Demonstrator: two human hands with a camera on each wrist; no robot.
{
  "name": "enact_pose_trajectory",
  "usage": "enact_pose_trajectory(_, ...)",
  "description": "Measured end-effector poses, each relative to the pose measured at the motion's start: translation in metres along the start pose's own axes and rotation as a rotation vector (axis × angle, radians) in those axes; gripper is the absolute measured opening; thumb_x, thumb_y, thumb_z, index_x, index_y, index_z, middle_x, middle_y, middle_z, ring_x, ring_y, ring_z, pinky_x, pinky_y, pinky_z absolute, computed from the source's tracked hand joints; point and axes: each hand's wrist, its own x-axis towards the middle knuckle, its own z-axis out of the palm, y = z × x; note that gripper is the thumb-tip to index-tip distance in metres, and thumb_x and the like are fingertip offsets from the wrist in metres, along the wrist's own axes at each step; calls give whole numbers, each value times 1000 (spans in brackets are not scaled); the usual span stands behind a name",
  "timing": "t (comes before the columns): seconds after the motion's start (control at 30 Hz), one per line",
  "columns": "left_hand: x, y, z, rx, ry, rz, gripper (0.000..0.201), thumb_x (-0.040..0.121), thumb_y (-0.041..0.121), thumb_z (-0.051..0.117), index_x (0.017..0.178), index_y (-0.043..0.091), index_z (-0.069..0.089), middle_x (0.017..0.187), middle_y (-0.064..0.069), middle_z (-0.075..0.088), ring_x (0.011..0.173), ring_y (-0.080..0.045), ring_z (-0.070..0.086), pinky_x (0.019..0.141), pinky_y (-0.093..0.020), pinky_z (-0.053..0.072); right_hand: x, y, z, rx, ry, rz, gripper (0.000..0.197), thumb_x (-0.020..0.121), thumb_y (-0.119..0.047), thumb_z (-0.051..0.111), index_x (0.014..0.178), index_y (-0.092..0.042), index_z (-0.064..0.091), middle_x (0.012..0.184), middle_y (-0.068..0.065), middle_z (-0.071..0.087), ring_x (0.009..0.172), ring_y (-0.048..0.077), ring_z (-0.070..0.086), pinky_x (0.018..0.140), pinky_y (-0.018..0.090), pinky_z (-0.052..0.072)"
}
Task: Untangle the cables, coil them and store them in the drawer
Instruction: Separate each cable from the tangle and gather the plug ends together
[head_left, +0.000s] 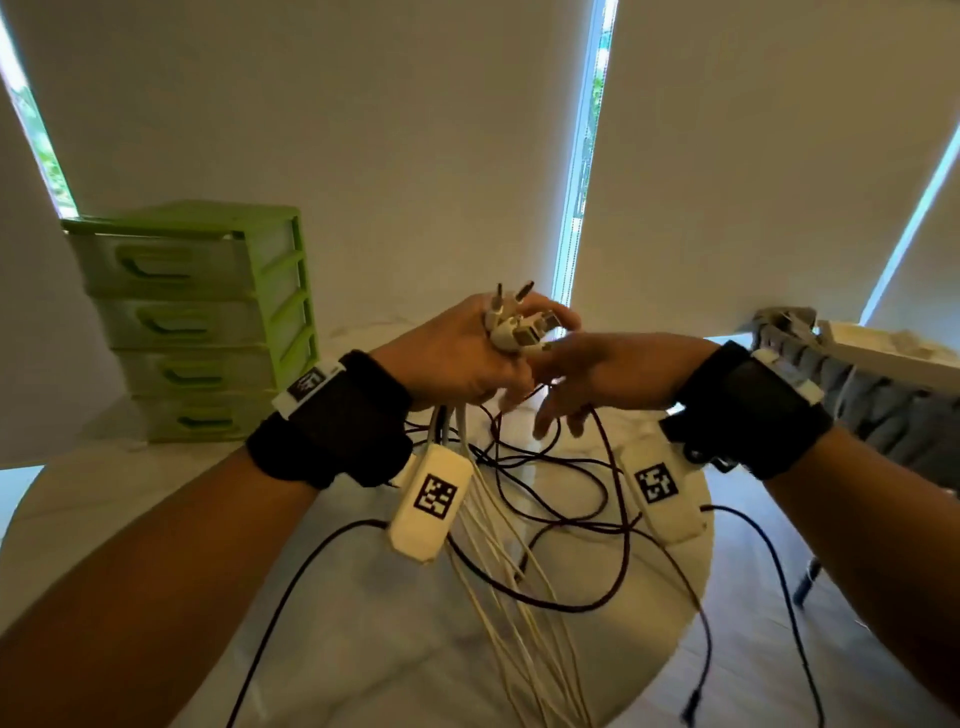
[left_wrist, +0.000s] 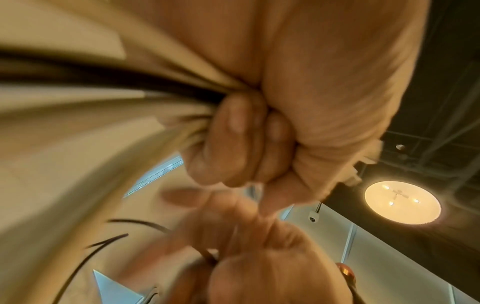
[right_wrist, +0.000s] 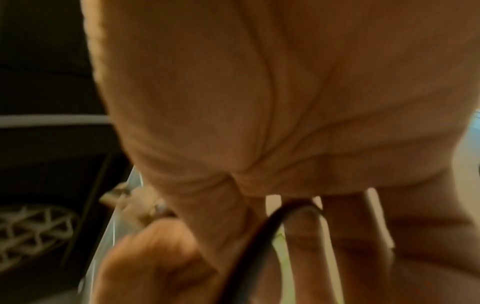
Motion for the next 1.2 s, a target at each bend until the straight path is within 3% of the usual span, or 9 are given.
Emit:
enact_pose_trajectory(0.13, 2, -7, 4, -189, 162, -33, 39, 84, -8, 62, 117, 12, 61, 55, 4, 39, 45, -11, 35, 42, -21, 34, -8, 29, 2, -471, 55, 315, 22, 96, -34, 52, 113, -29, 66, 91, -6, 71, 84, 10, 66, 81, 28, 54)
enact_pose_trajectory(0.23, 3, -13, 8, -303, 208, -48, 30, 85, -3, 65, 112, 9, 63, 55, 4, 34, 43, -8, 30, 41, -19, 30, -24, 62, -12, -882, 291, 543, 24, 93, -40, 52, 112, -34, 65, 113, -7, 65, 105, 17, 58, 96, 34, 46)
enact_pose_trajectory(0.3, 7, -13, 12, -366, 197, -72, 35, 86, -3, 63, 117, 12, 60, 55, 5, 34, 44, -7, 30, 42, -20, 28, -34, 73, -23, -801, 395, 455, 20, 92, -40, 54, 104, -36, 69, 116, -8, 67, 108, 18, 59, 99, 37, 44)
enact_pose_trajectory(0.4, 13, -13, 25, -454, 173, -125, 49, 85, -6, 61, 124, 22, 53, 59, 3, 37, 46, -6, 34, 43, -21, 29, -44, 53, -26, -200, 611, 45, 15, 89, -39, 60, 89, -32, 73, 97, -7, 74, 97, 14, 67, 99, 43, 47)
enact_pose_trajectory(0.5, 19, -10, 37, -476, 155, -146, 50, 83, -12, 60, 118, 22, 51, 66, -2, 38, 52, -10, 37, 45, -23, 30, -45, 16, -12, 125, 687, -256, 30, 92, -48, 53, 116, -33, 62, 107, -7, 69, 104, 10, 64, 95, 38, 49)
enact_pose_trajectory(0.67, 16, -3, 50, -386, 138, -137, 29, 87, -13, 51, 95, 14, 53, 60, 13, 57, 51, -4, 49, 45, -17, 39, -15, -13, 17, -285, 663, -301, 36, 87, -47, 61, 120, -33, 56, 114, -4, 54, 101, 11, 56, 78, 17, 47)
enact_pose_trajectory(0.83, 11, -2, 47, -398, 191, -168, 22, 80, -20, 52, 94, -3, 57, 83, -18, 57, 71, -28, 53, 57, -30, 43, 1, -15, 24, -314, 810, -407, 8, 92, -34, 60, 92, -30, 53, 88, -6, 59, 79, 10, 57, 68, 16, 42)
enact_pose_trajectory(0.97, 10, -1, 47, -424, 133, -169, 27, 80, -20, 52, 77, 6, 55, 55, 6, 59, 47, -5, 52, 45, -17, 41, 3, -19, 24, -368, 877, -412, 11, 91, -30, 61, 85, -26, 52, 75, -12, 55, 68, 5, 55, 64, 13, 40)
enact_pose_trajectory(1.2, 7, -3, 50, -454, 114, -198, 24, 85, -16, 48, 84, 7, 56, 48, 8, 57, 40, -5, 50, 51, -22, 49, 3, -23, 21, -433, 834, -367, 13, 90, -31, 62, 84, -21, 55, 73, -3, 60, 62, 7, 55, 59, 5, 41)
